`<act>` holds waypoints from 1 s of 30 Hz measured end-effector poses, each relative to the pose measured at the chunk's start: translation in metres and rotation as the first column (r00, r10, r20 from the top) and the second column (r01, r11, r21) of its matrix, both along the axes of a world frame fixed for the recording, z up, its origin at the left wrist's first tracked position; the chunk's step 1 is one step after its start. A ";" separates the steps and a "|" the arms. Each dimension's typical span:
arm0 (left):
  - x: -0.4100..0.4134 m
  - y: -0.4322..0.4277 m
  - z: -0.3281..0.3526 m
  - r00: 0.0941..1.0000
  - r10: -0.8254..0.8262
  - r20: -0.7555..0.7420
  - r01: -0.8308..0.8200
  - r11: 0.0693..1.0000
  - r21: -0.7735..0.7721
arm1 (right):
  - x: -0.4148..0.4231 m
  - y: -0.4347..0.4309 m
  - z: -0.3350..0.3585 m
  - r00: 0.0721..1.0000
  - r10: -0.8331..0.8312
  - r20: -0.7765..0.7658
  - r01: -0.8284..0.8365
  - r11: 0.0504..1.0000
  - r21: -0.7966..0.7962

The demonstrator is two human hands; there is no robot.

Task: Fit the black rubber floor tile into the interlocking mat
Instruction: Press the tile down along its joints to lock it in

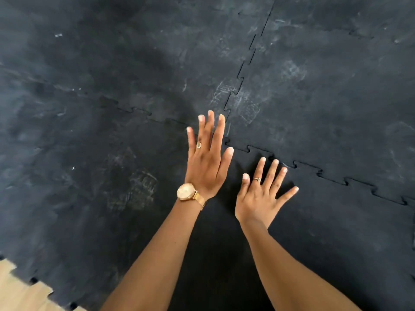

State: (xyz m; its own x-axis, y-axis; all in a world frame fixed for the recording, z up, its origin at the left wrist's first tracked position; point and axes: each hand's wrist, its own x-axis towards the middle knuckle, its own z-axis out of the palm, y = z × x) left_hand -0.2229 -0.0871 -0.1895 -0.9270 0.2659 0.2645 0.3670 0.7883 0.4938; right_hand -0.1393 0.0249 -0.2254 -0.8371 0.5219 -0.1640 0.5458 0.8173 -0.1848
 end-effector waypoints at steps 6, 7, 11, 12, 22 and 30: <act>0.030 -0.009 -0.047 0.990 0.132 0.042 -0.102 0.900 -0.423 | 0.000 0.000 -0.003 1.000 -0.001 -0.025 0.002 1.000 0.009; 0.027 -0.009 -0.045 0.992 0.114 0.058 -0.081 0.909 -0.409 | 0.000 0.001 -0.001 1.000 -0.001 -0.004 0.001 1.000 -0.013; 0.030 -0.009 -0.044 0.991 0.083 0.103 -0.039 0.926 -0.376 | 0.004 -0.009 0.008 0.999 -0.052 0.000 0.052 0.993 -0.103; 0.029 -0.009 -0.043 0.990 0.083 0.110 -0.037 0.930 -0.366 | 0.009 -0.019 0.012 0.999 -0.052 -0.013 0.050 0.990 -0.132; 0.042 -0.051 -0.004 0.981 0.107 0.163 -0.149 0.951 0.272 | 0.057 -0.063 0.002 0.987 0.152 0.054 -0.152 0.988 -0.006; 0.098 -0.055 -0.039 0.918 0.351 0.185 -0.251 0.874 -0.416 | 0.057 -0.065 0.005 0.988 0.149 0.036 -0.148 0.989 -0.028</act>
State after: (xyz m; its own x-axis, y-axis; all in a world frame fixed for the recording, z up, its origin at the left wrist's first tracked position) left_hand -0.1251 -0.1424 -0.2285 -0.9989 -0.0042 -0.0465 -0.0125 0.9836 0.1798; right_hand -0.0826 -0.0398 -0.2203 -0.8977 0.3877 -0.2092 0.4260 0.8850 -0.1879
